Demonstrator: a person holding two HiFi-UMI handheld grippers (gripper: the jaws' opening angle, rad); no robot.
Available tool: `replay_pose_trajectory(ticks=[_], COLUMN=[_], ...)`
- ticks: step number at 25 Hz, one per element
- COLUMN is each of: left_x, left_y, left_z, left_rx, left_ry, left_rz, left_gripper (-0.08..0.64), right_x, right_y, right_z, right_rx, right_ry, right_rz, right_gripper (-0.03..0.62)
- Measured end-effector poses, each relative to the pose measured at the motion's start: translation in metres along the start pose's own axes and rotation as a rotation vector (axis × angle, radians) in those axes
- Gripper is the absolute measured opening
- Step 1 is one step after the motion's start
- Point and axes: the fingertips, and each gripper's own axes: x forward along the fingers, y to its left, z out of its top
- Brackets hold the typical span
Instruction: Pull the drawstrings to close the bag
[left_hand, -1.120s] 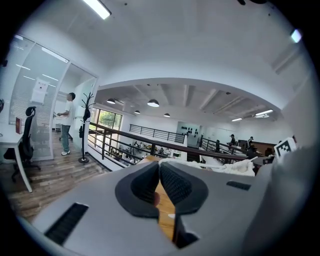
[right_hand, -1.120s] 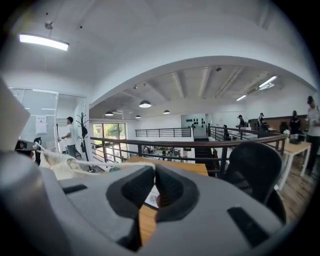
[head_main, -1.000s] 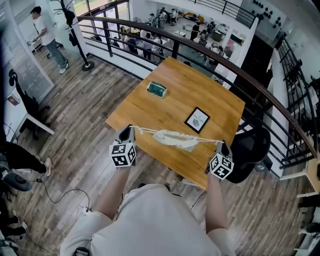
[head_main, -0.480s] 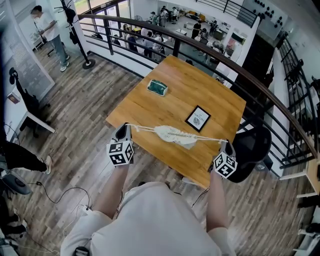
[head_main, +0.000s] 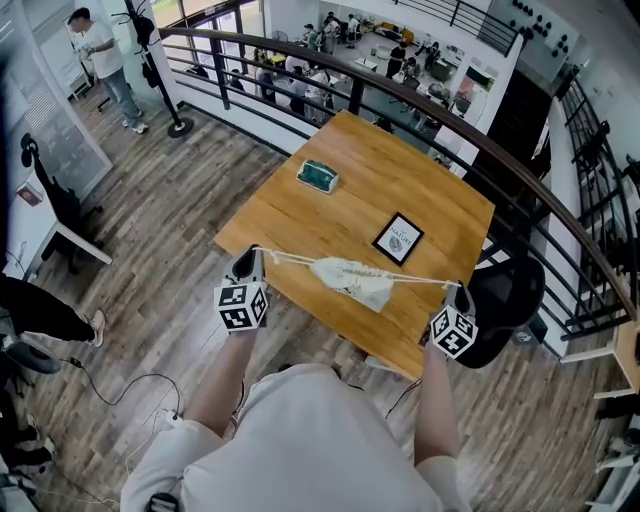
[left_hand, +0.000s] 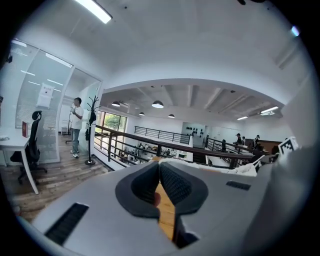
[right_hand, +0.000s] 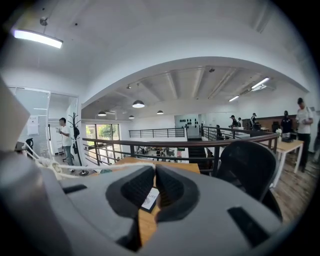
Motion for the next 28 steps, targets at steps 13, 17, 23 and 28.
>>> replay_pose_trajectory(ticks=[13, 17, 23, 28], left_x=[0.014, 0.019, 0.023, 0.02], left_y=[-0.017, -0.025, -0.038, -0.049], left_z=[0.026, 0.034, 0.047, 0.057], left_rx=[-0.005, -0.01, -0.002, 0.01], left_ry=[-0.016, -0.021, -0.039, -0.059], left_rz=[-0.069, -0.109, -0.166, -0.226], left_gripper=[0.002, 0.002, 0.002, 0.002], right_x=[-0.005, -0.005, -0.006, -0.013], right_y=[0.033, 0.05, 0.076, 0.1], right_z=[0.038, 0.047, 0.059, 0.066], right_rx=[-0.034, -0.047, -0.079, -0.097], right_ry=[-0.069, -0.064, -0.067, -0.08], right_rz=[0.086, 0.122, 0.197, 0.289], right_gripper=[0.015, 0.015, 0.015, 0.015])
